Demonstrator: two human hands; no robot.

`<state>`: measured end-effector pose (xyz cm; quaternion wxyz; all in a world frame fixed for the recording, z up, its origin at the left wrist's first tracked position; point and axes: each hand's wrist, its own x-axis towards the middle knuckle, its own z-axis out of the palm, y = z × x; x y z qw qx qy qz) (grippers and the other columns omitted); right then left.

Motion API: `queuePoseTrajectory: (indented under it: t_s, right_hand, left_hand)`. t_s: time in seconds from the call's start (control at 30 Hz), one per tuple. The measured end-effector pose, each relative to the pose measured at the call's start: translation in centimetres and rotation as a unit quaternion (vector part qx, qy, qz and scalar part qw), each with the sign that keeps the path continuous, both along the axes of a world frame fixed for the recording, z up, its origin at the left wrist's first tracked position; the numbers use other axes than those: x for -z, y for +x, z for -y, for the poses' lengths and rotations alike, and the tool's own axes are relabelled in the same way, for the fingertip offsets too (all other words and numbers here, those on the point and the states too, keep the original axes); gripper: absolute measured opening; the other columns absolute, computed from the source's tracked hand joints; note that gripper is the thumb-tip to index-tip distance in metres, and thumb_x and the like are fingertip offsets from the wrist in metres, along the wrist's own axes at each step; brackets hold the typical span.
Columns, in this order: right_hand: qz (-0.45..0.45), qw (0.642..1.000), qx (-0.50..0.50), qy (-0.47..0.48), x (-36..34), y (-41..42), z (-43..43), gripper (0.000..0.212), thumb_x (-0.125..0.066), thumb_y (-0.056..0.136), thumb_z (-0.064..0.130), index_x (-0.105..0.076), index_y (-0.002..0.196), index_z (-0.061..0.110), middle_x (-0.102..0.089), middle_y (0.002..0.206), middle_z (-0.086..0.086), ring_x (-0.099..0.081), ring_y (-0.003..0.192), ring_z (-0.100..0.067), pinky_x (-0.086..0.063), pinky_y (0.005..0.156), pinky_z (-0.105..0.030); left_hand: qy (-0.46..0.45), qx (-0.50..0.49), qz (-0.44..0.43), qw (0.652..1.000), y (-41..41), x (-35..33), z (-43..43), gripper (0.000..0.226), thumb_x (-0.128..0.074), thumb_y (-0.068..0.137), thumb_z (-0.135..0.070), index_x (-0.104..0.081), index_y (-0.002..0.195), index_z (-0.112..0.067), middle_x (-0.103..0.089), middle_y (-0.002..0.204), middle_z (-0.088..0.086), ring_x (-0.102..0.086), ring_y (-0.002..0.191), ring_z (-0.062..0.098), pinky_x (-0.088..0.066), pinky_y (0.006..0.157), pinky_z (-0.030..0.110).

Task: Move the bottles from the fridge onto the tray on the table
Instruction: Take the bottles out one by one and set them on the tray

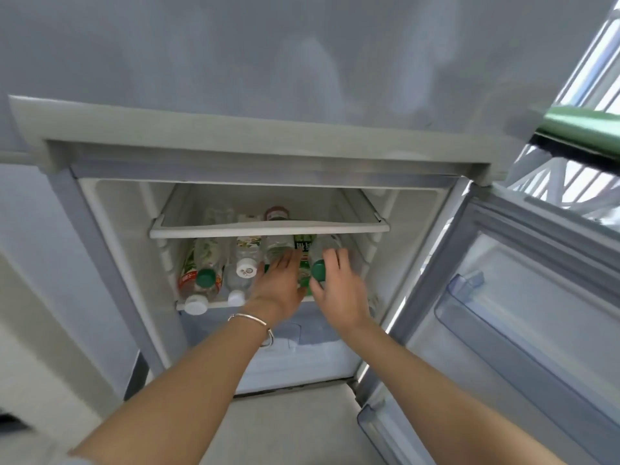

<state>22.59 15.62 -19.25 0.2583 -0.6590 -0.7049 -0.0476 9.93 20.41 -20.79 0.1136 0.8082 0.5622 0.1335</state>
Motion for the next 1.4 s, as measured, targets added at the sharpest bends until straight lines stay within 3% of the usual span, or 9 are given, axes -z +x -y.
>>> queuePoseTrajectory:
  t_s: [0.17,0.27,0.33,0.6,0.8,0.97,1.1,1.2,1.4]
  right_hand:
    - [-0.01,0.997,-0.032,0.065,-4.0,0.1,2.1,0.033,-0.059,0.087,0.027,-0.051,0.115,0.011,-0.054,0.111,-0.007,-0.063,0.074,-0.028,-0.046,0.054,-0.033]
    - [-0.033,0.992,-0.04,0.114,-7.4,0.3,3.3,0.027,-0.056,0.089,0.032,-0.053,0.108,0.013,-0.056,0.102,-0.002,-0.062,0.073,-0.024,-0.046,0.053,-0.032]
    - [-0.039,0.989,-0.055,0.134,-9.5,0.6,4.3,0.028,-0.058,0.088,0.035,-0.055,0.107,0.014,-0.058,0.1,0.001,-0.062,0.075,-0.02,-0.046,0.056,-0.03]
    - [0.018,0.973,-0.105,0.205,-16.8,4.1,9.8,0.035,-0.06,0.081,0.048,-0.057,0.101,0.019,-0.061,0.083,0.011,-0.054,0.06,-0.005,-0.048,0.051,-0.023]
    - [-0.068,0.963,-0.1,0.24,-23.6,7.1,13.3,0.037,-0.061,0.084,0.049,-0.056,0.104,0.018,-0.06,0.083,0.01,-0.054,0.061,-0.007,-0.049,0.057,-0.02]
    - [-0.194,0.94,-0.059,0.275,-30.5,11.4,15.5,0.034,-0.065,0.086,0.043,-0.058,0.107,0.017,-0.055,0.074,0.01,-0.045,0.052,-0.004,-0.041,0.055,-0.021]
    - [-0.233,0.935,-0.036,0.263,-33.3,14.9,17.5,0.03,-0.045,0.096,0.046,-0.051,0.112,0.022,-0.058,0.087,0.006,-0.056,0.072,-0.009,-0.049,0.065,-0.033]
    - [-0.234,0.945,-0.035,0.228,-33.2,17.4,18.3,0.028,-0.037,0.093,0.041,-0.046,0.112,0.024,-0.057,0.091,0.003,-0.056,0.075,-0.009,-0.045,0.058,-0.021]
    - [-0.203,0.97,-0.007,0.137,-31.9,20.8,17.2,0.045,-0.065,0.084,0.033,-0.044,0.123,0.023,-0.056,0.099,0.008,-0.054,0.087,-0.006,-0.046,0.073,-0.022]
  left_hand:
    - [-0.017,0.01,0.09,0.996,1.1,-2.7,2.2,0.074,-0.065,0.078,-0.036,-0.031,0.142,-0.021,-0.055,0.134,0.007,-0.056,0.117,0.028,-0.049,0.091,0.037]
    - [-0.06,0.031,0.184,0.981,1.7,-4.9,4.0,0.065,-0.073,0.075,-0.033,-0.039,0.129,-0.022,-0.062,0.106,-0.004,-0.062,0.093,0.018,-0.048,0.07,0.026]
    - [-0.072,0.048,0.232,0.969,1.9,-6.1,5.3,0.069,-0.078,0.071,-0.037,-0.041,0.129,-0.028,-0.059,0.101,-0.013,-0.061,0.092,0.01,-0.042,0.064,0.014]
    - [-0.111,0.128,0.331,0.928,2.1,-11.9,11.6,0.057,-0.086,0.065,-0.037,-0.055,0.113,-0.039,-0.069,0.1,-0.022,-0.063,0.095,-0.008,-0.049,0.074,0.008]
    - [-0.112,0.212,0.385,0.891,5.6,-18.5,14.5,0.049,-0.084,0.068,-0.023,-0.061,0.109,-0.034,-0.072,0.104,-0.018,-0.067,0.097,-0.004,-0.053,0.084,0.017]
    - [-0.092,0.263,0.39,0.877,10.3,-24.8,16.1,0.047,-0.08,0.073,-0.032,-0.058,0.114,-0.029,-0.071,0.104,-0.013,-0.068,0.094,0.001,-0.055,0.08,0.021]
    - [-0.045,0.273,0.409,0.87,13.6,-29.7,16.5,0.062,-0.076,0.068,-0.049,-0.047,0.12,-0.031,-0.07,0.106,-0.008,-0.068,0.093,0.006,-0.057,0.081,0.031]
    - [-0.014,0.25,0.45,0.857,16.0,-32.9,15.7,0.075,-0.074,0.058,-0.059,-0.043,0.118,-0.026,-0.069,0.105,0.002,-0.069,0.093,0.018,-0.058,0.084,0.044]
    - [0.009,0.21,0.494,0.844,21.4,-38.0,13.4,0.07,-0.074,0.068,-0.055,-0.038,0.118,-0.021,-0.062,0.112,0.006,-0.063,0.101,0.022,-0.052,0.091,0.042]
